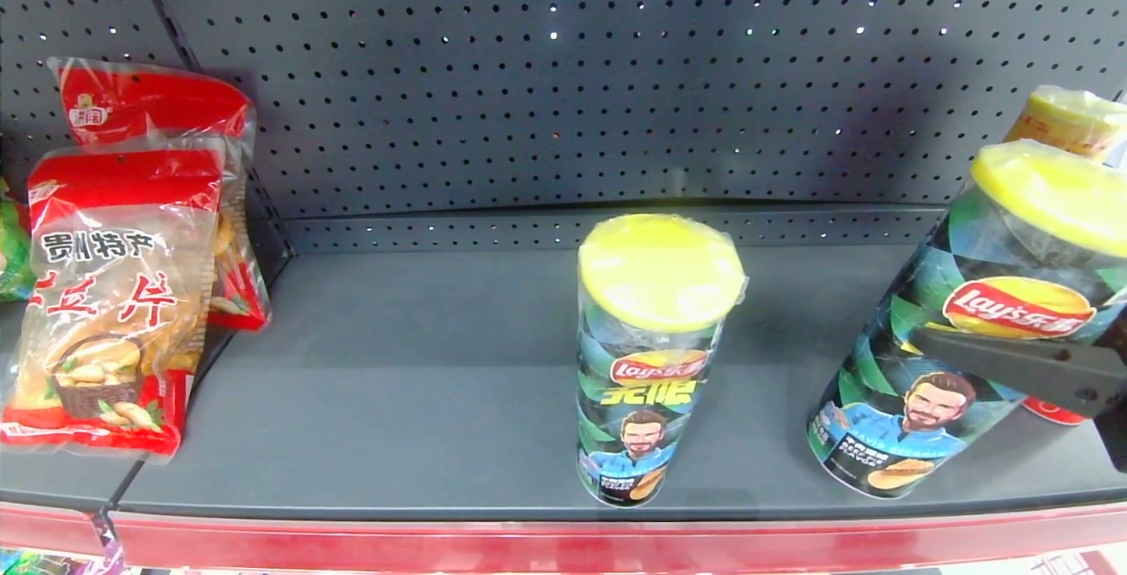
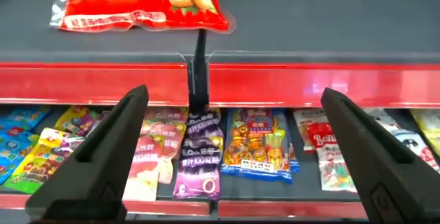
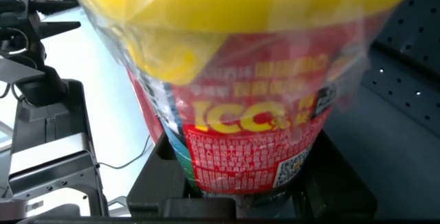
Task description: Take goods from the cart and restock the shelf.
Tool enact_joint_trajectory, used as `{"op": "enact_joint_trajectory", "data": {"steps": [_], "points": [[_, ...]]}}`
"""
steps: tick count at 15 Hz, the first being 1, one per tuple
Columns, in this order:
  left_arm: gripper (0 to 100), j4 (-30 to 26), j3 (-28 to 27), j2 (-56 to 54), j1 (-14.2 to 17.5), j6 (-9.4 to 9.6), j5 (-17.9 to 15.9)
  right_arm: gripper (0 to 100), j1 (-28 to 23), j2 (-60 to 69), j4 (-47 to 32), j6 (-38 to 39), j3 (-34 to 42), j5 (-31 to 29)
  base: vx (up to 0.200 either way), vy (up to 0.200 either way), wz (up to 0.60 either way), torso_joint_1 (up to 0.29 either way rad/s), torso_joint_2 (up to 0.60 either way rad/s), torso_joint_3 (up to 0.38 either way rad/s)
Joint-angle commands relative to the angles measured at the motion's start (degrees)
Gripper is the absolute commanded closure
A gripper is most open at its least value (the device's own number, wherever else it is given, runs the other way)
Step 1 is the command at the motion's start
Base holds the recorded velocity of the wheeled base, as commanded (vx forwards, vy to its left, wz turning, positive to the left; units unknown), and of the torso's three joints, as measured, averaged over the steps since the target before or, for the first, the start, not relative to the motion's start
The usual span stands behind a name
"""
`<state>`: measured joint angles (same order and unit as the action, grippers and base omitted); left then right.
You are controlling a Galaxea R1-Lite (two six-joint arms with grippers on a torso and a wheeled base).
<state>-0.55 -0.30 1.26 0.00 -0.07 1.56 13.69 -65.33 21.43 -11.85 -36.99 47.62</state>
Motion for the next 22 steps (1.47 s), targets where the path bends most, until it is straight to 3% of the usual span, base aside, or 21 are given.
{"op": "enact_joint_trajectory", "data": {"steps": [1,7,12,15,17,22], "points": [[0,0.0,0.0,-1.1,0.1,-1.16,0.3,100,0.0,-0.9,0.0,0.0,-0.3,0.0,0.0,0.0,0.0,0.0,0.0,0.0],[0,0.1,0.1,-1.1,0.1,-0.81,0.2,100,0.2,-12.1,0.3,0.0,-9.8,-0.3,0.0,0.0,0.0,0.0,0.0,0.0],[0,0.1,0.1,-1.1,0.1,-0.81,0.2,100,3.4,-23.3,1.8,-0.3,-17.5,-0.8,0.0,0.0,0.0,0.0,0.0,0.0],[0,0.1,0.1,-1.1,0.1,-0.81,0.2,100,8.9,-30.0,2.6,0.0,-24.2,-2.4,0.0,0.0,0.0,0.0,0.0,0.0],[0,0.1,0.1,-1.1,0.1,-0.81,0.2,100,9.7,-35.3,2.6,0.0,-29.5,-2.3,0.0,0.0,0.0,0.0,0.0,0.0],[0,0.1,0.1,-1.1,0.1,-0.81,0.2,100,10.6,-42.3,4.8,0.0,-33.9,-1.6,0.0,0.0,0.0,0.0,0.0,0.0]]}}
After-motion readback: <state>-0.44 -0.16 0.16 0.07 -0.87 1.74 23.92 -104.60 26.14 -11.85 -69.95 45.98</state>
